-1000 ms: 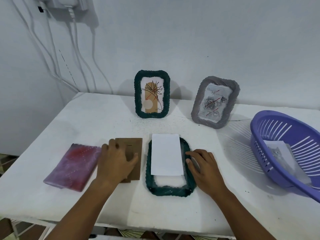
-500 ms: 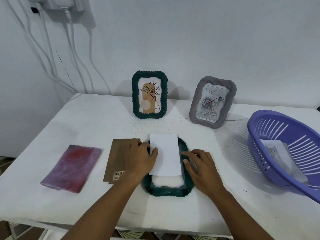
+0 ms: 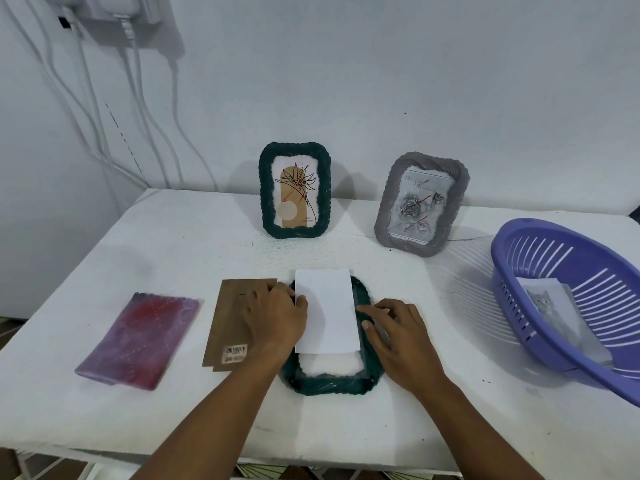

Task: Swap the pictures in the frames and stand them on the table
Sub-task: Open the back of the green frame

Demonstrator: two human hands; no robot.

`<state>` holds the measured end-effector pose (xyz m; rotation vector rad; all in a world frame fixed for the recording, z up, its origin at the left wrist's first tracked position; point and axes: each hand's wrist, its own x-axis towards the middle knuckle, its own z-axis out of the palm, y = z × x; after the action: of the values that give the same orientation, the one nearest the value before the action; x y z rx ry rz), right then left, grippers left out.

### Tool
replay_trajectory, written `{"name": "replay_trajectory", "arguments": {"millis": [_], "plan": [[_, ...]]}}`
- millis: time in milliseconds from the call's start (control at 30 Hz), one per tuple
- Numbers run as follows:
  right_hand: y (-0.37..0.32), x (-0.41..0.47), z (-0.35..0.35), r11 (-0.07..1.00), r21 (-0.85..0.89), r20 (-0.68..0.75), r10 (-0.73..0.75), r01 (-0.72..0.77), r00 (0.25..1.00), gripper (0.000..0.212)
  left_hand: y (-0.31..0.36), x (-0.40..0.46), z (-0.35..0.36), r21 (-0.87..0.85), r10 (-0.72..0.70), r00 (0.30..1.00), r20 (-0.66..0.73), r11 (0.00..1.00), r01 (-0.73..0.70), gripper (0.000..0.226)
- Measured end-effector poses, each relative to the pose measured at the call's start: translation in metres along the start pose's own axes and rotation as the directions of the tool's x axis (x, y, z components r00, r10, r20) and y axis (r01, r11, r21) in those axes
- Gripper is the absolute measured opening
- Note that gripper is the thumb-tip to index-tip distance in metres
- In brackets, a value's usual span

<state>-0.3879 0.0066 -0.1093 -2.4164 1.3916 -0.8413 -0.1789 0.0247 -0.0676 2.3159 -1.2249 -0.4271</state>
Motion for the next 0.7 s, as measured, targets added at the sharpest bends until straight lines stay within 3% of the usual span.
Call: {"name": "replay_trajectory", "arguments": {"millis": [100,333,567,700], "plan": [[0.0,0.0,0.0,1.0,-0.001,0.0,0.001,-0.001,1.0,0.035,0.0,0.005,0.003,-0.061,-0.051,0.999,0.002,0.997,0.051,0.017],[-0.001,0.0,-0.001,1.0,0.001,0.015,0.004,-0.004,1.0,0.035,-0.001,0.012,0.007,-0.084,-0.072,0.996,0.042,0.994,0.076,0.032],[-0.001,0.001,-0.002,1.0,-0.023,0.015,0.0,0.001,1.0,0.036,0.007,0.005,-0.003,-0.182,-0.077,0.997,0.005,0.98,0.077,0.012],[-0.002,0.001,-0.003,1.0,-0.03,0.031,-0.001,0.002,1.0,0.037,0.014,-0.002,-0.022,-0.356,-0.054,0.997,0.047,0.932,0.068,0.007]]}}
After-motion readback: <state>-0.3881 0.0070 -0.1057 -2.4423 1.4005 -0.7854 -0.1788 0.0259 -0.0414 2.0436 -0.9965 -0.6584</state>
